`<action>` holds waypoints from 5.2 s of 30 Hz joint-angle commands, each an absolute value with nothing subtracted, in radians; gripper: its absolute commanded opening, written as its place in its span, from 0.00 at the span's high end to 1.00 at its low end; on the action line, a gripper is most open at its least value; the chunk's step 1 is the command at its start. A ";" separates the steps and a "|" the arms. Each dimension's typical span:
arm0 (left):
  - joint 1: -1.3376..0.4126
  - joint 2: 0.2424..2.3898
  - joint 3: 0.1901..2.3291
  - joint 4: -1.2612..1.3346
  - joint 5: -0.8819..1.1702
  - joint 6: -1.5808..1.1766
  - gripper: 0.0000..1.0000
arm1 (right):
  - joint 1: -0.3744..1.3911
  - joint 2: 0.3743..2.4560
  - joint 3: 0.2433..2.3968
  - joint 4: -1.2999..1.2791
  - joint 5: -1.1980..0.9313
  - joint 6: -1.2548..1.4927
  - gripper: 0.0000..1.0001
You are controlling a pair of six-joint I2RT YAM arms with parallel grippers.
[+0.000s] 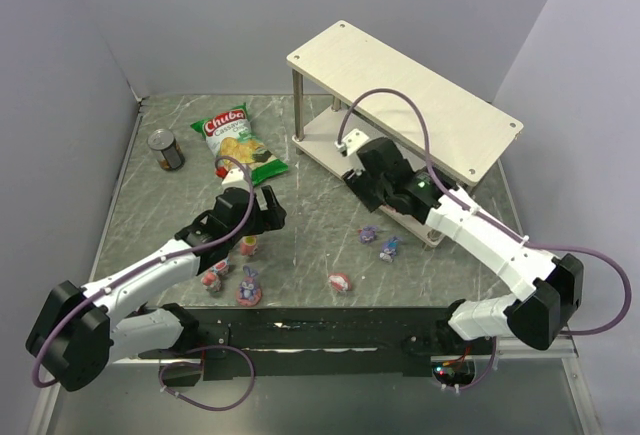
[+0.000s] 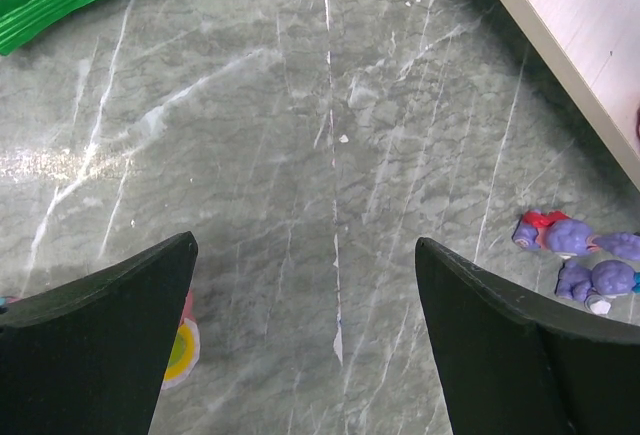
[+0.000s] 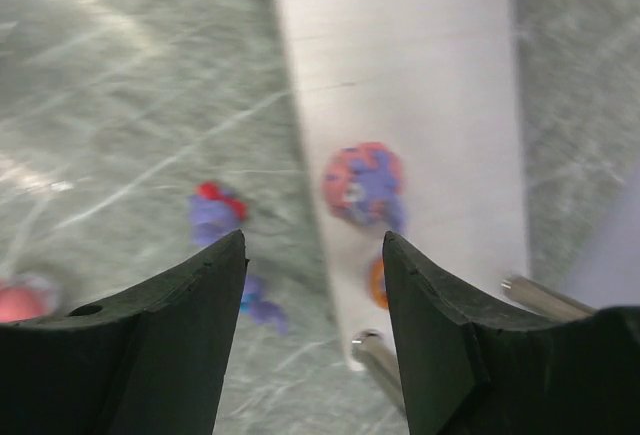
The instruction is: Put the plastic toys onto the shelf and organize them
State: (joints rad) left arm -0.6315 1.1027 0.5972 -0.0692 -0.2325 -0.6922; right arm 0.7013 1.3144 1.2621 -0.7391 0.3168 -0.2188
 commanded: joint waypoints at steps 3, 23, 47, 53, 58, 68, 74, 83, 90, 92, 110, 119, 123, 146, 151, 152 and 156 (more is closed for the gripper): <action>-0.627 1.118 0.652 -0.041 -0.219 -0.693 0.04 | 0.769 1.324 1.198 -0.765 0.204 -0.124 0.39; -0.627 1.134 0.669 -0.040 -0.206 -0.687 0.04 | 0.782 1.551 1.147 -0.716 0.209 -0.209 0.58; -0.627 1.132 0.646 -0.026 -0.207 -0.683 0.04 | 0.782 1.551 1.103 -0.738 0.267 -0.164 0.60; -0.626 1.126 0.643 -0.029 -0.212 -0.678 0.04 | 0.782 1.568 1.120 -0.741 0.287 -0.144 0.87; -0.627 1.120 0.641 -0.034 -0.218 -0.675 0.03 | 0.781 1.577 1.163 -0.755 0.307 -0.141 1.00; -0.626 1.108 0.635 -0.037 -0.225 -0.670 0.04 | 0.769 1.608 1.371 -0.834 0.336 -0.196 1.00; -0.626 1.095 0.623 -0.032 -0.227 -0.675 0.03 | 0.709 1.661 1.488 -0.861 0.365 -0.301 1.00; -0.624 1.083 0.620 -0.037 -0.225 -0.673 0.04 | 0.615 1.726 1.585 -0.834 0.350 -0.483 1.00; -0.623 1.071 0.614 -0.041 -0.221 -0.670 0.04 | 0.604 1.792 1.660 -0.836 0.345 -0.560 0.99; -0.623 1.066 0.611 -0.040 -0.221 -0.669 0.04 | 0.604 1.801 1.670 -0.838 0.338 -0.580 0.97; -0.618 1.063 0.581 -0.008 -0.207 -0.670 0.04 | 0.614 1.819 1.692 -0.885 0.279 -0.580 0.92; -0.615 1.063 0.574 -0.008 -0.206 -0.672 0.04 | 0.614 1.830 1.669 -0.870 0.304 -0.586 0.91; -0.614 1.066 0.574 -0.008 -0.206 -0.670 0.03 | 0.614 1.839 1.669 -0.858 0.324 -0.591 0.87; -0.604 1.075 0.581 -0.006 -0.204 -0.667 0.03 | 0.614 1.858 1.687 -0.822 0.382 -0.561 0.63; -0.604 1.068 0.583 -0.006 -0.204 -0.666 0.03 | 0.614 1.844 1.732 -0.830 0.413 -0.515 0.42; -0.603 1.066 0.583 -0.008 -0.204 -0.667 0.04 | 0.615 1.841 1.742 -0.839 0.410 -0.502 0.40; -0.603 1.057 0.583 -0.014 -0.204 -0.669 0.04 | 0.615 1.816 1.785 -0.851 0.382 -0.469 0.31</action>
State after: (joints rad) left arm -0.6090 1.0771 0.5762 -0.0422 -0.2138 -0.6735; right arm 0.6090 1.8503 1.7050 -0.8536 0.3782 -0.5266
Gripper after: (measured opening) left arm 0.966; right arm 0.659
